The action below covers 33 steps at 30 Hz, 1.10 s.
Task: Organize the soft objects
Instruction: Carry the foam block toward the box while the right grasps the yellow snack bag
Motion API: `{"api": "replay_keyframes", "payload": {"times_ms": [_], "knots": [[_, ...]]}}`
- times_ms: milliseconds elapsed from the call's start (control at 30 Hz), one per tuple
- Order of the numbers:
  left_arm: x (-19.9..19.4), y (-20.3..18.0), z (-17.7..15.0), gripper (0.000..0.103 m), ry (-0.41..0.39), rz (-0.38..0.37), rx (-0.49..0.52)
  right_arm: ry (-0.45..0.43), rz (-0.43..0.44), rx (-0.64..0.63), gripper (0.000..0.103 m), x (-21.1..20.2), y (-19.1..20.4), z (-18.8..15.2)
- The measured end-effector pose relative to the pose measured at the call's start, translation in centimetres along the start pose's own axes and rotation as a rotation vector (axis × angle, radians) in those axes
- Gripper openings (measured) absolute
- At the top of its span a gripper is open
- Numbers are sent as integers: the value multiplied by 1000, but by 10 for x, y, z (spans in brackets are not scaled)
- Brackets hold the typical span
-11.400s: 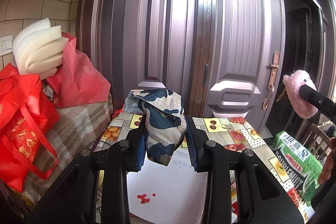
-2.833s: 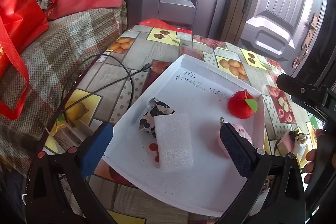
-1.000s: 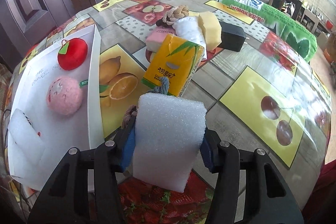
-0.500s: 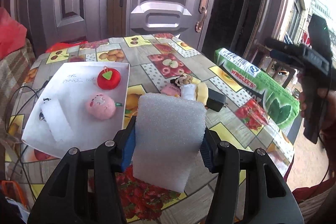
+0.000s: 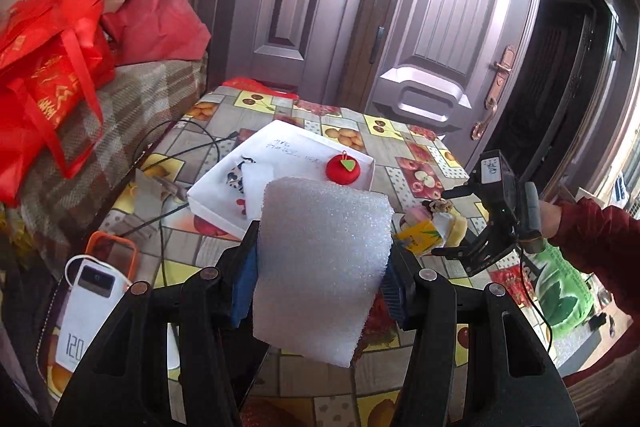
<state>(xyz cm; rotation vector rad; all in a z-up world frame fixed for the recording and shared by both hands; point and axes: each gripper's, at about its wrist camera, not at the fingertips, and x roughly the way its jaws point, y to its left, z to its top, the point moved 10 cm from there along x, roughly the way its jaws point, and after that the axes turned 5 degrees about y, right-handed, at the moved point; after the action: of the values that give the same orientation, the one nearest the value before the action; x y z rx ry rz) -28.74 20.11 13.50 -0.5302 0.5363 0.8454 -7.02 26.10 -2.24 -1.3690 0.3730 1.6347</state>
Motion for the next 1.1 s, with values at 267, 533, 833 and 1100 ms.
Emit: {"api": "replay_keyframes", "payload": {"times_ms": [267,533,833,1100], "knots": [[-27,41,-25,53,-9,129,-132,164,27,-299,85,56,25,-5],[-20,34,-8,53,-17,133,-116,149,108,-242,48,33,31,-11],[-1,9,27,53,-16,117,-35,-185,-34,174,48,-81,5,-7],[-8,20,52,53,-71,154,18,-561,-94,652,48,-195,-50,-2]]}}
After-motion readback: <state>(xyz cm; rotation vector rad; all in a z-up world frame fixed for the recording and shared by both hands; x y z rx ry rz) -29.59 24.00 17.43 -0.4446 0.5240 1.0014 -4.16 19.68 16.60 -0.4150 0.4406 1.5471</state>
